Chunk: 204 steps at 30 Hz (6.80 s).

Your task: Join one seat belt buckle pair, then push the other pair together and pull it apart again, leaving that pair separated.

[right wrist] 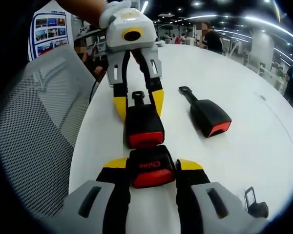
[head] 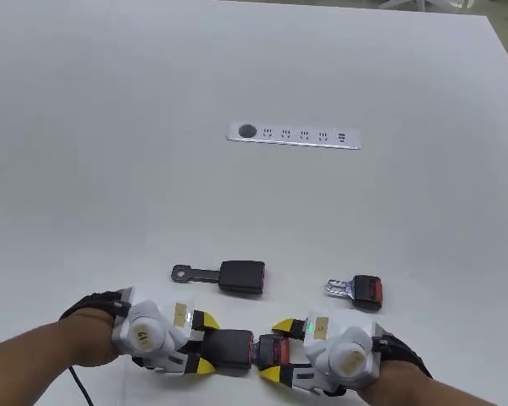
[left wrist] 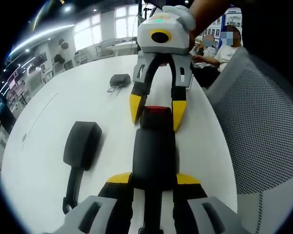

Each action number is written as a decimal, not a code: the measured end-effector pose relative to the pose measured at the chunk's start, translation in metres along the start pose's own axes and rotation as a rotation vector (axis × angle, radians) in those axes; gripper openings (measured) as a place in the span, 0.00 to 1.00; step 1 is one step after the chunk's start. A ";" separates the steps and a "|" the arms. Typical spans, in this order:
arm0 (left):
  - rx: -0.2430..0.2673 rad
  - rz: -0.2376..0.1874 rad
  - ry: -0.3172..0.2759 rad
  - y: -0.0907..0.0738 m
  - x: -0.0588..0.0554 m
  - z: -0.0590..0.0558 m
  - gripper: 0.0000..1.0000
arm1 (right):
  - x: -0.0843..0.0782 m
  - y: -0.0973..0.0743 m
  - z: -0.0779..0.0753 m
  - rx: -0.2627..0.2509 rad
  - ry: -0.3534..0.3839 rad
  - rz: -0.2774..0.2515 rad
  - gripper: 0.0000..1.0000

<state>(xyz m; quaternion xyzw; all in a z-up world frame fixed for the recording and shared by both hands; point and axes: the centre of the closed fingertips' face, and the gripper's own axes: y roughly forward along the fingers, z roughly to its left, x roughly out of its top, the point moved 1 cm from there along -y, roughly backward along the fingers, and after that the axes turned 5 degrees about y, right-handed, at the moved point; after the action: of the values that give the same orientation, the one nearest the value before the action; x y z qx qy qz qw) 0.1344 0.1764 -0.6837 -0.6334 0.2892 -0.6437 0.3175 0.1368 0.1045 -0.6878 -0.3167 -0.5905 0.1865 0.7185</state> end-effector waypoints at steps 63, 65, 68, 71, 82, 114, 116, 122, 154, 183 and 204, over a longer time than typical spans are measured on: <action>0.206 -0.040 -0.134 -0.033 0.044 0.023 0.81 | 0.041 -0.066 -0.024 -0.248 0.206 -0.259 0.82; 0.241 -0.051 -0.133 -0.039 0.049 0.027 0.82 | 0.043 -0.076 -0.029 -0.275 0.213 -0.287 0.82; 0.268 -0.065 -0.163 -0.046 0.055 0.032 0.83 | 0.041 -0.083 -0.040 -0.299 0.221 -0.306 0.82; 0.302 -0.101 -0.180 -0.055 0.062 0.040 0.82 | 0.040 -0.094 -0.049 -0.331 0.242 -0.327 0.82; 0.348 -0.137 -0.176 -0.076 0.071 0.069 0.74 | 0.021 -0.136 -0.082 -0.356 0.245 -0.290 0.86; 0.126 -0.038 -0.145 -0.023 0.039 0.104 0.73 | -0.046 -0.127 -0.131 -0.188 0.238 -0.089 0.81; 0.115 -0.034 -0.144 -0.018 0.037 0.106 0.72 | -0.052 -0.123 -0.134 -0.176 0.237 -0.076 0.79; 0.081 -0.017 -0.128 -0.004 0.029 0.109 0.68 | -0.058 -0.114 -0.138 -0.136 0.222 -0.044 0.78; 0.016 0.025 -0.002 0.015 0.011 0.114 0.35 | -0.069 -0.099 -0.143 -0.089 0.056 0.059 0.35; 0.014 0.080 -0.027 0.015 0.012 0.113 0.34 | -0.053 -0.071 -0.133 -0.066 0.033 0.081 0.35; 0.020 0.092 -0.032 0.016 0.014 0.112 0.34 | -0.021 -0.041 -0.128 -0.019 0.020 0.026 0.35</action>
<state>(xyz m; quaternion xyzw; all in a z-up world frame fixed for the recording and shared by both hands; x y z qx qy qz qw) 0.2466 0.1586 -0.6839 -0.6265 0.3063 -0.6210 0.3577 0.2517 0.0312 -0.6881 -0.3332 -0.5810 0.1872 0.7186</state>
